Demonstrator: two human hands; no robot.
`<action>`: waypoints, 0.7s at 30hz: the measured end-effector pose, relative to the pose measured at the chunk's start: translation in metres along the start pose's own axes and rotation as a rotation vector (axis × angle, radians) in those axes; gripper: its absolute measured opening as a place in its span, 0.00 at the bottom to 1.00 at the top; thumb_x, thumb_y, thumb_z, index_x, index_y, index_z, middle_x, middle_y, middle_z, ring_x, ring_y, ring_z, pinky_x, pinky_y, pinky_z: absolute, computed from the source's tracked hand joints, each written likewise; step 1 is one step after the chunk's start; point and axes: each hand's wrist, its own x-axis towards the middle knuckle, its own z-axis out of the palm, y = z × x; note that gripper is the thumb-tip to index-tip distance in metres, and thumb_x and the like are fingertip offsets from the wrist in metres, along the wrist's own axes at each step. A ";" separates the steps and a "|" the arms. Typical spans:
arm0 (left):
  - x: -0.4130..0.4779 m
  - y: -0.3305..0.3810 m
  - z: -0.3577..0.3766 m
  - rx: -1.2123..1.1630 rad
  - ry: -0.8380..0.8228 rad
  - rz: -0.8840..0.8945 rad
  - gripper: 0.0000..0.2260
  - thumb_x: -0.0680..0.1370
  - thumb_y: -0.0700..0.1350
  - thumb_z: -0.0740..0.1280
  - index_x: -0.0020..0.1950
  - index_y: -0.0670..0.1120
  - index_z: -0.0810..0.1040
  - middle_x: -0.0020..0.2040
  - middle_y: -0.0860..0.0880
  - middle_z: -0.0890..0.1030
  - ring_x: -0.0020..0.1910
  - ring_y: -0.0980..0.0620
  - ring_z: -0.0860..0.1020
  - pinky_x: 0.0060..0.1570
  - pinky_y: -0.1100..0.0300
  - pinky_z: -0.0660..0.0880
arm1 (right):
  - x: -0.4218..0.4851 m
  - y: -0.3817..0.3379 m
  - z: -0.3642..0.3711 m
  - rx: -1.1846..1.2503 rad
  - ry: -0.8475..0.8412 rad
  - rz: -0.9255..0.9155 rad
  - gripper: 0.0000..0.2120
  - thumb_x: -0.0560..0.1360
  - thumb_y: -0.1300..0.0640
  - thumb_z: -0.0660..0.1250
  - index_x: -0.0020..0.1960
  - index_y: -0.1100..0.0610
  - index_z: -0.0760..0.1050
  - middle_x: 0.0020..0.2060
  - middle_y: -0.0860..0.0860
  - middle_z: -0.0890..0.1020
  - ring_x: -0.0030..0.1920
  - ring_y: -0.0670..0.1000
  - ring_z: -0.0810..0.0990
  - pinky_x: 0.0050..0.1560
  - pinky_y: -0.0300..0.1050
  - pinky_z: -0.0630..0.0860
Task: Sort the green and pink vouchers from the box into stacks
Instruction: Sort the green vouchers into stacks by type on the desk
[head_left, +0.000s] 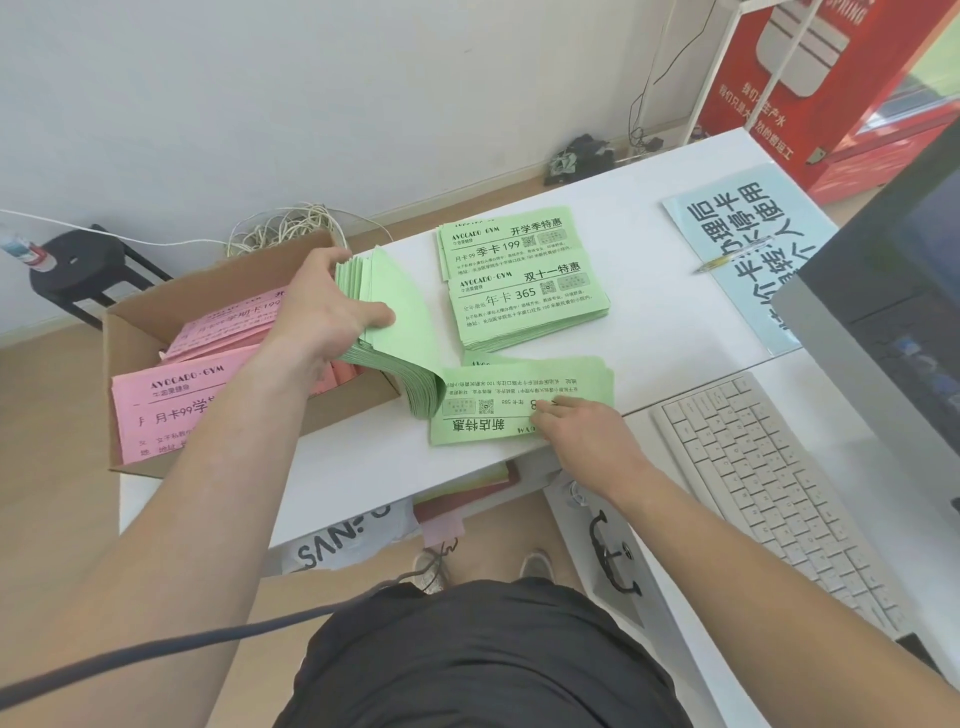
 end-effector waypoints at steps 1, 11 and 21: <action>-0.002 0.000 -0.001 -0.003 0.004 0.003 0.43 0.59 0.44 0.80 0.73 0.53 0.69 0.69 0.48 0.75 0.65 0.46 0.77 0.64 0.44 0.75 | -0.001 -0.002 -0.002 -0.026 -0.002 -0.010 0.16 0.58 0.70 0.76 0.42 0.55 0.79 0.35 0.48 0.82 0.36 0.55 0.81 0.30 0.41 0.72; -0.009 -0.005 -0.005 -0.020 0.004 0.005 0.42 0.61 0.41 0.80 0.73 0.54 0.68 0.68 0.48 0.74 0.64 0.46 0.76 0.64 0.44 0.75 | -0.011 -0.003 -0.004 -0.071 0.118 -0.032 0.25 0.49 0.72 0.77 0.44 0.56 0.81 0.31 0.49 0.78 0.33 0.55 0.77 0.30 0.42 0.67; 0.000 -0.006 -0.009 0.024 -0.009 0.045 0.42 0.64 0.41 0.81 0.75 0.53 0.68 0.71 0.47 0.73 0.66 0.45 0.76 0.66 0.47 0.74 | -0.037 0.027 -0.018 0.029 0.243 0.281 0.10 0.65 0.66 0.79 0.42 0.53 0.84 0.50 0.53 0.81 0.52 0.59 0.77 0.55 0.57 0.75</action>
